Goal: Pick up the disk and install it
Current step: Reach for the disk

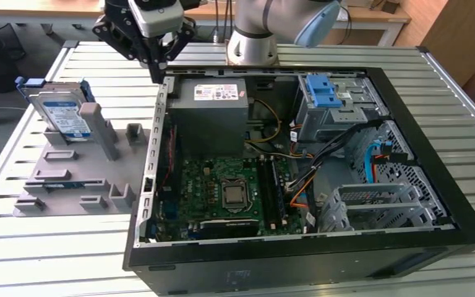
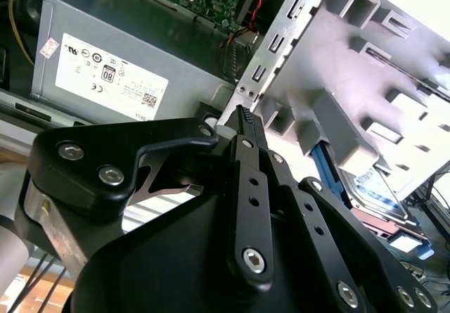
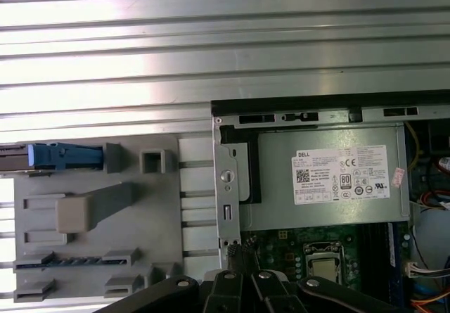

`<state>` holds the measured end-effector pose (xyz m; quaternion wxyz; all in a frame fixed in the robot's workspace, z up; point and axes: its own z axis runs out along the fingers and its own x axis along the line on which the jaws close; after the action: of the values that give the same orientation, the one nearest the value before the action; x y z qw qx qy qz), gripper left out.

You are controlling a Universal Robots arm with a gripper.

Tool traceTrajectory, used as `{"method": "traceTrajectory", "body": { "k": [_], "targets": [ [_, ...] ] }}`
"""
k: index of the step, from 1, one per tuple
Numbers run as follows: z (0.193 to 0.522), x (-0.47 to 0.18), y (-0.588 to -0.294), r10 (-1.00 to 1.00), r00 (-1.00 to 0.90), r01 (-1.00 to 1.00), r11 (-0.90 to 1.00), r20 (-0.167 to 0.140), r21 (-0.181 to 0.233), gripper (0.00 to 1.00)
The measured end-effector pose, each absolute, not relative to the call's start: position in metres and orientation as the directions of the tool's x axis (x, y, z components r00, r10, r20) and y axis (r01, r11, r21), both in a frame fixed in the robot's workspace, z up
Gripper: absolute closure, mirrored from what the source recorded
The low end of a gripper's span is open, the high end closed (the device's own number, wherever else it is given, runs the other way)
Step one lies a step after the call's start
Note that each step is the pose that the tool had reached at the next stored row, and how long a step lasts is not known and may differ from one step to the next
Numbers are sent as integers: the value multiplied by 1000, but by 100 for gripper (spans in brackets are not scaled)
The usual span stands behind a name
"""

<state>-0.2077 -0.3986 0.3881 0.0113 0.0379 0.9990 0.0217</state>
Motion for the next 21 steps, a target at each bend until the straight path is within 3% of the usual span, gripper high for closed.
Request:
{"method": "traceTrajectory", "body": {
  "k": [21],
  "targets": [
    [387, -216, -399, 76, -997, 75, 996, -20, 44, 89]
  ]
}}
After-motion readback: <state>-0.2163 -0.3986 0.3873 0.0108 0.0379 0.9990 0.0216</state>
